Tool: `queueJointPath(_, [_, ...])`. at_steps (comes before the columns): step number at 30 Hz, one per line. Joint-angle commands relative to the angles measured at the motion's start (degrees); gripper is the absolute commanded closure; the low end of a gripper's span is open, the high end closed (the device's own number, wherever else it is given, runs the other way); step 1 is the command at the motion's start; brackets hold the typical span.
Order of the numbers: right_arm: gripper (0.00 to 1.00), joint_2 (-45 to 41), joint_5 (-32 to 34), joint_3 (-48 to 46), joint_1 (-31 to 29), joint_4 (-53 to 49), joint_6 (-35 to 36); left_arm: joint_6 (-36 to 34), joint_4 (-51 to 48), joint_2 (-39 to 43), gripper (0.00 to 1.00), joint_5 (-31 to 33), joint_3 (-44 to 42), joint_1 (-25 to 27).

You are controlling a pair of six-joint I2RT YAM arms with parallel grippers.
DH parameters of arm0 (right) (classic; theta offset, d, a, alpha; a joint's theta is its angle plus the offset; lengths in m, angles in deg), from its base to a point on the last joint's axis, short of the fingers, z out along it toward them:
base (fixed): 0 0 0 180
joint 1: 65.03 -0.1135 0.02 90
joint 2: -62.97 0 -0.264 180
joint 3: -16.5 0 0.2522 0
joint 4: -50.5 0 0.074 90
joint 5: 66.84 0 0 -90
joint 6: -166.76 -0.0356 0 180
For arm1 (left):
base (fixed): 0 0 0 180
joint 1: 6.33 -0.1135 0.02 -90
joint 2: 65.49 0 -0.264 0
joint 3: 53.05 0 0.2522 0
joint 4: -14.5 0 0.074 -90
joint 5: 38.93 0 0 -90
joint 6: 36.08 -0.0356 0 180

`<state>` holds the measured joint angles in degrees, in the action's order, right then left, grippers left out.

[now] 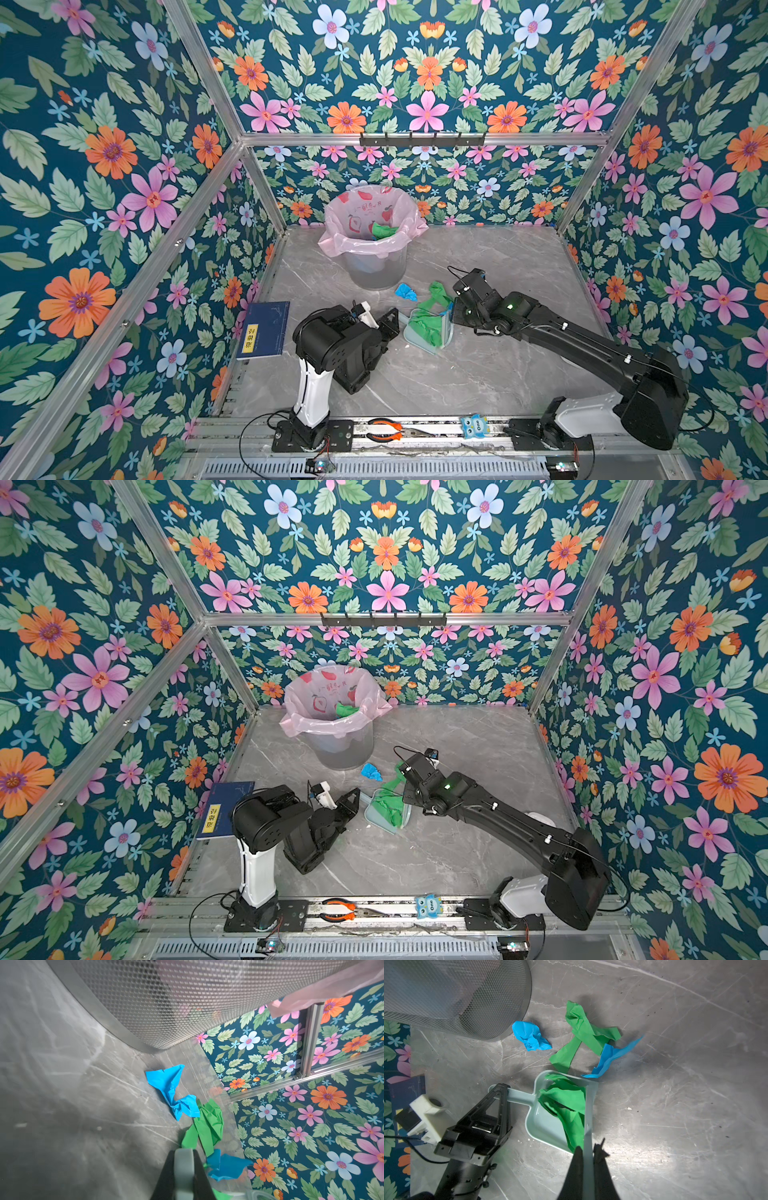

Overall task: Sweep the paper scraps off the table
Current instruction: 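Sweep green and blue scraps with the right gripper's brush into the dustpan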

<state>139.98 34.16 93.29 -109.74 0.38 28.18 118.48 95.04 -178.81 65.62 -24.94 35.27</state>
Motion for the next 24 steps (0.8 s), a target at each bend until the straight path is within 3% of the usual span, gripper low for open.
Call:
queueJointPath(1, [1.00, -2.93, 1.02, 0.19, -0.02, -3.63, 4.54, 0.18, 1.76, 0.72, 1.00, 3.77, -1.37, -0.62])
queueJointPath(5, [1.00, -5.94, 1.89, 1.63, 0.18, -7.18, 8.75, 0.32, 1.84, 0.90, 1.00, 4.69, -1.87, -1.38])
queueJointPath(9, [1.00, -4.72, 1.56, 2.76, 5.23, -7.56, 16.30, 0.05, 1.85, 1.25, 1.00, 5.74, -2.13, -1.86])
queueJointPath(16, [1.00, 4.58, 6.72, 6.06, 10.96, -2.53, 30.24, -0.77, 1.76, 1.10, 1.00, 6.35, -1.53, -2.76])
queueJointPath(24, [1.00, 13.20, 7.50, 8.92, 14.13, 0.28, 37.48, -1.61, 1.76, -0.97, 1.00, 5.43, 0.36, -3.02])
